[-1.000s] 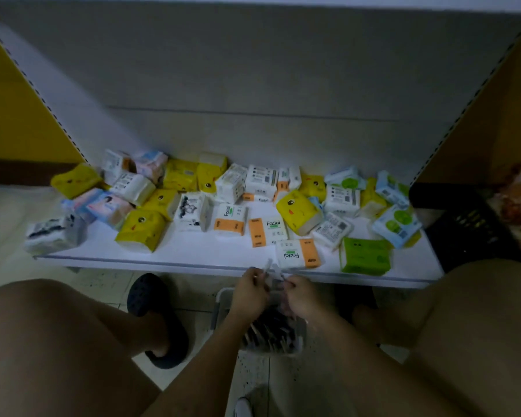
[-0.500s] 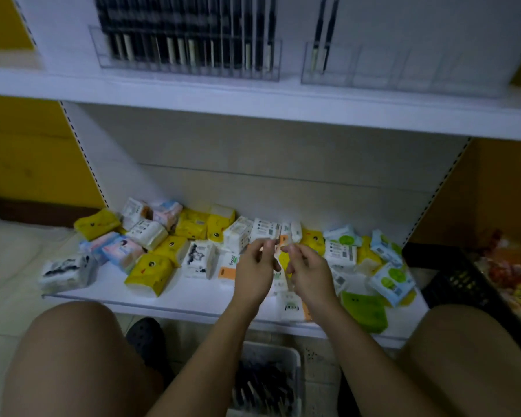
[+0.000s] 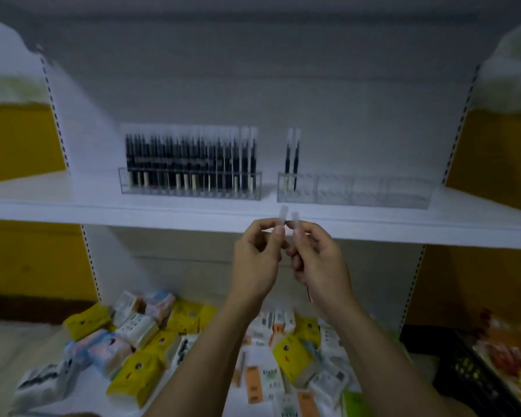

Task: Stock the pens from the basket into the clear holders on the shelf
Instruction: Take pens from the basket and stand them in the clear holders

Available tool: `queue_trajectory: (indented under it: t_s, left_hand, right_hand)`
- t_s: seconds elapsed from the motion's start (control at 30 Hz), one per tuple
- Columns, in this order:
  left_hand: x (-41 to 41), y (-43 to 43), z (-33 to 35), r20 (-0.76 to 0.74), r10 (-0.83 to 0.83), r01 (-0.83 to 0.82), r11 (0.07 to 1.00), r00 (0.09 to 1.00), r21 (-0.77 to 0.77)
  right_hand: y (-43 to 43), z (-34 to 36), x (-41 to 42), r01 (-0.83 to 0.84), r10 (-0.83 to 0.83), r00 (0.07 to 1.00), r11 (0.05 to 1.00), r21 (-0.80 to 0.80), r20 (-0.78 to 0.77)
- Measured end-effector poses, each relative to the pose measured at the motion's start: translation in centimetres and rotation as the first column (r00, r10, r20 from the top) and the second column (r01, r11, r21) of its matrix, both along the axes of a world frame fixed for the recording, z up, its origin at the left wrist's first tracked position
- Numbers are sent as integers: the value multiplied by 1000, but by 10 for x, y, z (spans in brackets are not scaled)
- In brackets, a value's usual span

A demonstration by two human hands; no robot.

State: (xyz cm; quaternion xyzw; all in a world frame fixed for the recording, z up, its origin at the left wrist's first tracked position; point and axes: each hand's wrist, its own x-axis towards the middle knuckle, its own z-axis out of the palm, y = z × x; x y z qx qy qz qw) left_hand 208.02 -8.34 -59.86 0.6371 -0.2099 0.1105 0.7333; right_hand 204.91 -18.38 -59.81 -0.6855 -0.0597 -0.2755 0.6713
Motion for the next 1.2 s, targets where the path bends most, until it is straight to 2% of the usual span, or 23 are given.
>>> queue_trajectory:
  t_s: [0.2,0.37,0.67,1.0,1.2]
  left_hand:
    - [1,-5,61,110,21,-22,1000,994,9]
    - [18,-8,96,158,4,-13,999,987,53]
    - [65,-19,149,247,-24,6,997,969,75]
    - [129,-38,161,370,126,-170,981,920,91]
    - [154,-40,166,382,120,-158,985,916,70]
  right_hand:
    - [-16,62,-3,116,-93,986,980,-163,141]
    - [-35,96,4,84,-57,981,986,-142,186]
    - [-59,142,61,166,-148,964,984,-65,220]
    - [-78,162,127,301,-243,910,944,-132,335]
    - [-82,160,157,296,-238,910,947,-129,339]
